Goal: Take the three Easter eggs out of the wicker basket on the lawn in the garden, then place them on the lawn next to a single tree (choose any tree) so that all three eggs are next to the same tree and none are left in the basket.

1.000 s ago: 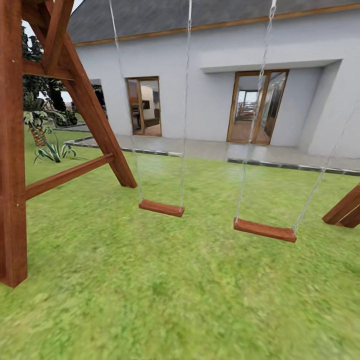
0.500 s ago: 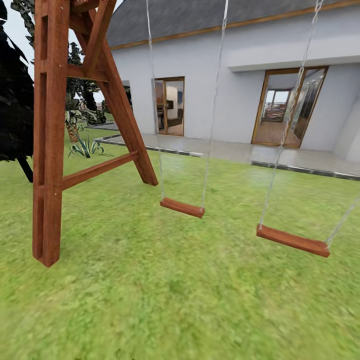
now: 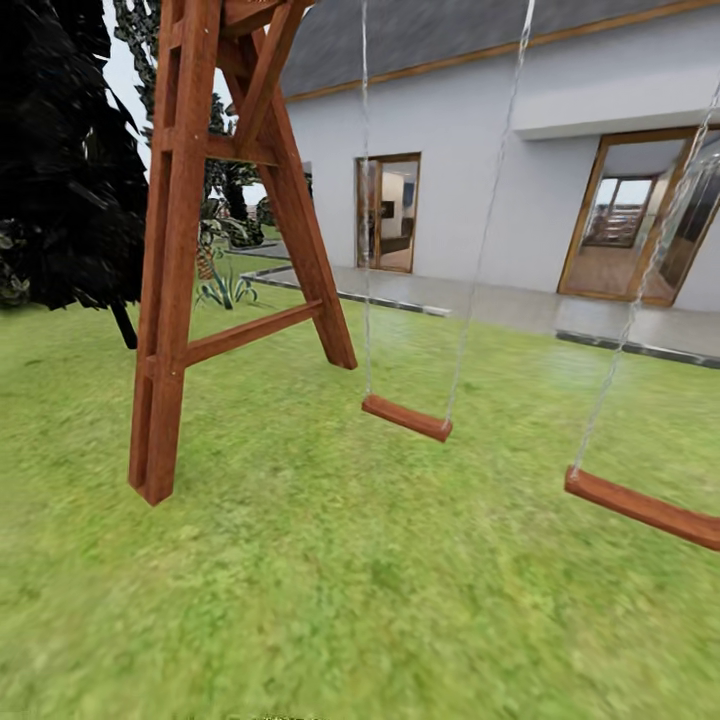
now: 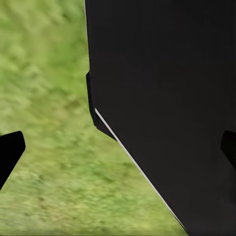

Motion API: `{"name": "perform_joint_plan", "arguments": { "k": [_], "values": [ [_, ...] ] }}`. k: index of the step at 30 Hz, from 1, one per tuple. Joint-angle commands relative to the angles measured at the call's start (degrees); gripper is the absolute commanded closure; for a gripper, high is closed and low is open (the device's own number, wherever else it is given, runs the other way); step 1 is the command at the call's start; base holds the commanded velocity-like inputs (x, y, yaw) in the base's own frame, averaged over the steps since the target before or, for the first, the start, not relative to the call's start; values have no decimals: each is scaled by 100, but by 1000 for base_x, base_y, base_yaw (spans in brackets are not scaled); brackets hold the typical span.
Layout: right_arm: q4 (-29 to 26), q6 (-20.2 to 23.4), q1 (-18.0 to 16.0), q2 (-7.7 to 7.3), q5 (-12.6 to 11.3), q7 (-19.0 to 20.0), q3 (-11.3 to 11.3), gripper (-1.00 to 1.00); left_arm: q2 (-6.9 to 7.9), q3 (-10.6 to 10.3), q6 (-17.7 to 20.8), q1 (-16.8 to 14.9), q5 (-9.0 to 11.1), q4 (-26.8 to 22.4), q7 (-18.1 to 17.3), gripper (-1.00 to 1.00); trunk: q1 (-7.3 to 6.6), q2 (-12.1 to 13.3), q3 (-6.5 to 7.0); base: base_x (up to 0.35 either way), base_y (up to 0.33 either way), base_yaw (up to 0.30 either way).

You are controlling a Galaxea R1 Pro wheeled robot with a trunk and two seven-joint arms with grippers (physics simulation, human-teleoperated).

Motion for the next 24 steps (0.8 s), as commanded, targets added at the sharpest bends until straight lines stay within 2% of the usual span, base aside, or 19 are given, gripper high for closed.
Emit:
{"name": "perform_joint_plan", "arguments": {
  "k": [1,24],
  "values": [
    [14,-8,-7,1,3,-1,2,-100,0,-1,-4,1,-2,-5,-3,-100,0,-2,-4,0,0,298],
    [14,-8,-7,1,3,-1,-2,-100,6,8,-4,2,0,-5,-3,-100,0,-2,-4,0,0,298]
  ]
}}
